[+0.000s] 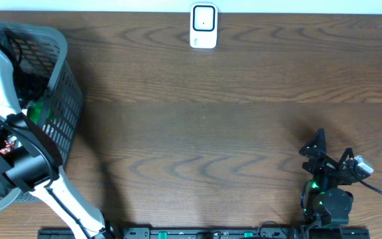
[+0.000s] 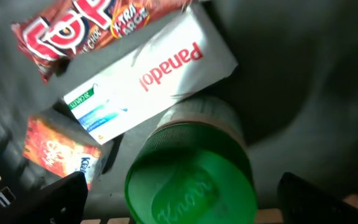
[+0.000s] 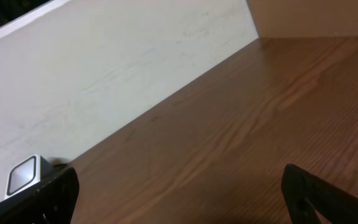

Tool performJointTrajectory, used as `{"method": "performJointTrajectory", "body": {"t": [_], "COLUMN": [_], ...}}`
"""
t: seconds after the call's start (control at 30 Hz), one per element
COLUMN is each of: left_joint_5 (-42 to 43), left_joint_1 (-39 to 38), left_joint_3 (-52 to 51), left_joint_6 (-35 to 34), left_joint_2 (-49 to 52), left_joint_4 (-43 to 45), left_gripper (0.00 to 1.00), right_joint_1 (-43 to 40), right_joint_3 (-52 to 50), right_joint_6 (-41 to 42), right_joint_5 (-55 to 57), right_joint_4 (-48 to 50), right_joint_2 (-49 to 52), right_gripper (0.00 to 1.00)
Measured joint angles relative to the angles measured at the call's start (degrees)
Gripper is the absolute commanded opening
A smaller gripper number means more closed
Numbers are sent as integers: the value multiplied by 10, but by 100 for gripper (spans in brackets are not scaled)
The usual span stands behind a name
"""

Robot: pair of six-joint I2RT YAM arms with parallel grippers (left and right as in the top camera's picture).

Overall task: Scan the item barcode
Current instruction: 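Reach the left gripper into the basket and grasp the green-lidded jar, then carry the jar with the left gripper and set it on the table center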

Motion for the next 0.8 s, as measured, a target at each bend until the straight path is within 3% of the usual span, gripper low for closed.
{"method": "performJointTrajectory", "body": {"t": [0.4,0.67,0.8], "left_joint_5": [0,3,3], "left_joint_1": [0,0,0], "left_joint_3": [-103,-146,-146], "left_joint_6": [0,0,0], "left_joint_2": [0,0,0], "left_joint_4": [83,115,117], "left_gripper": [100,70,69], "right_joint_1": [0,0,0], "right_joint_3": [0,0,0], "right_joint_6": [0,0,0], "right_joint_5": [0,0,0], "right_joint_4": [0,0,0], "right_joint_2": [0,0,0], "right_gripper": [99,99,99]}}
